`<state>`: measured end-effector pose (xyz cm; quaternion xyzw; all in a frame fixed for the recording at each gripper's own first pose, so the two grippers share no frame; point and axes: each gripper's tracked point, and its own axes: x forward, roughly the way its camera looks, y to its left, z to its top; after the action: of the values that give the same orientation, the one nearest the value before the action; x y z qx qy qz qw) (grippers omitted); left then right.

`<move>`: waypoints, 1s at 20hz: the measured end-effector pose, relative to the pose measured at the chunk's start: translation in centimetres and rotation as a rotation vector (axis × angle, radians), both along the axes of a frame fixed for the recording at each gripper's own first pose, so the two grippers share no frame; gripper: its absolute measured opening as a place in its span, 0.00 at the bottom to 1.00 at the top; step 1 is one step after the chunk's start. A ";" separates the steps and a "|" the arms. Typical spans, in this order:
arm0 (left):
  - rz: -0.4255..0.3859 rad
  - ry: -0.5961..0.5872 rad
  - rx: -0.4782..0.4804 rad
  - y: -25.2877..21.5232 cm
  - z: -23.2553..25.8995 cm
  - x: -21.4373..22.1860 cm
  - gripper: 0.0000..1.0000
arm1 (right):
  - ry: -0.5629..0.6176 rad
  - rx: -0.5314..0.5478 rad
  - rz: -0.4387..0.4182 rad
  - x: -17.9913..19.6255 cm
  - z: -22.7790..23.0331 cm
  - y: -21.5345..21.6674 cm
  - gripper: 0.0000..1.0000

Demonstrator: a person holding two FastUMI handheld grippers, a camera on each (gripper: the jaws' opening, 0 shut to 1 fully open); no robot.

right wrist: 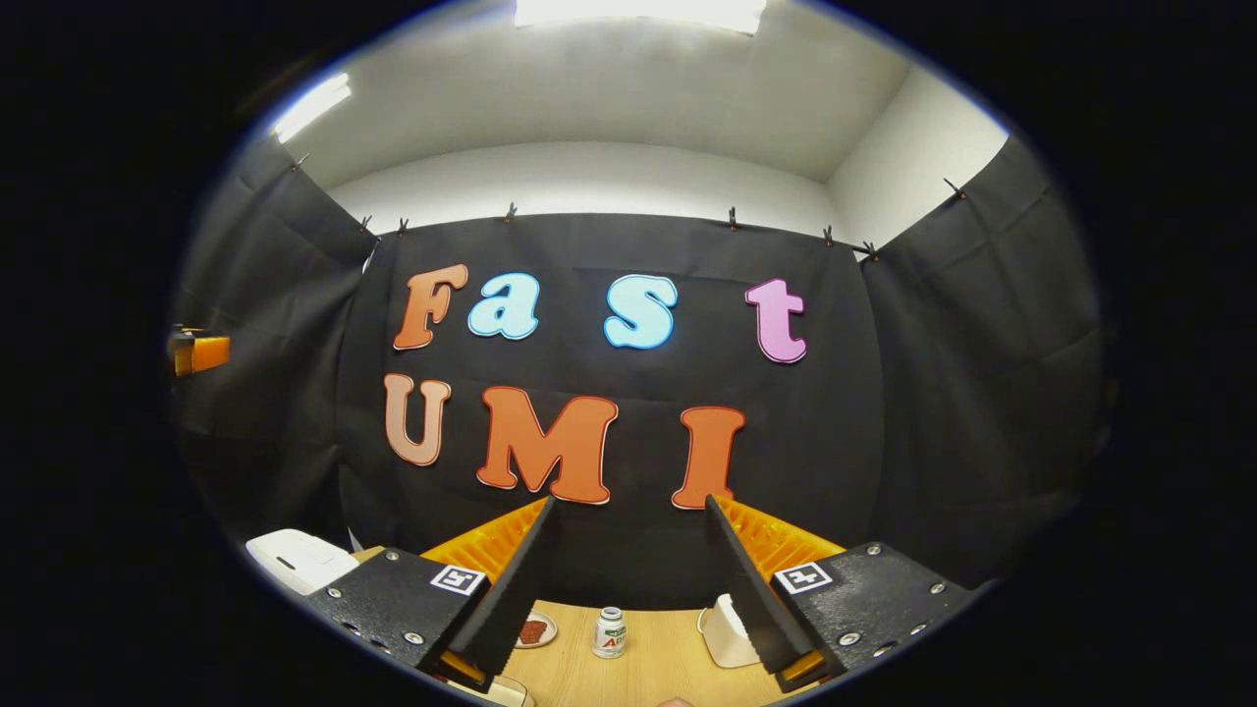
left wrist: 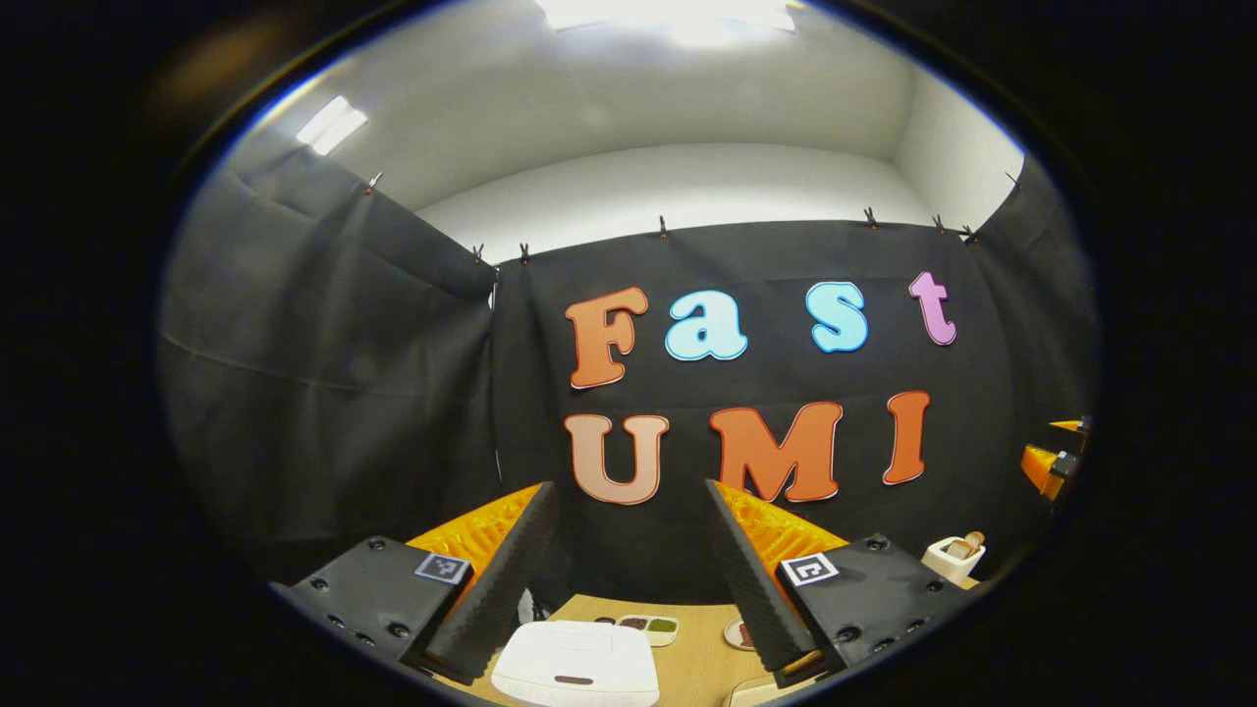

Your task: Close the left gripper, press the button to open the rice cooker; take a wooden spoon from the chopstick holder with the right hand, scoop a spoonful of rice and pour it into the rice cooker, then put the wooden spoon back into the chopstick holder.

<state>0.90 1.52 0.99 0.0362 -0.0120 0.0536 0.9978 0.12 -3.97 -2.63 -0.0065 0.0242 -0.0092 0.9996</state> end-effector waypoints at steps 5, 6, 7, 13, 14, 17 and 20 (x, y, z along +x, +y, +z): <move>0.058 0.043 -0.014 1.4 -1.3 0.3 0.59 | 0.020 0.001 0.015 0.2 -1.3 -1.5 0.92; 0.078 0.049 -0.028 2.0 -1.3 0.2 0.36 | 0.024 0.002 0.018 0.4 -1.6 -1.8 0.92; 0.097 0.069 -0.045 2.3 -1.9 0.3 0.20 | 0.027 0.004 0.023 0.5 -1.9 -2.1 0.92; 0.147 0.310 -0.143 4.4 -9.3 1.3 0.04 | 0.097 0.013 0.038 0.5 -4.5 -3.8 0.92; 0.150 0.364 -0.165 5.0 -11.0 1.5 0.04 | 0.110 0.013 0.025 0.2 -4.9 -4.0 0.92; 0.128 0.532 -0.195 6.6 -16.6 2.2 0.04 | 0.127 0.022 -0.048 -0.9 -5.5 -4.3 0.92; 0.109 0.692 -0.268 8.3 -22.4 3.2 0.04 | 0.143 0.024 -0.083 -1.6 -5.9 -3.3 0.92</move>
<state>4.12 9.77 -21.42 -0.0783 0.3353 0.0924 0.9343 -1.50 -7.29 -8.56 0.0060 0.0960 -0.0501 0.9941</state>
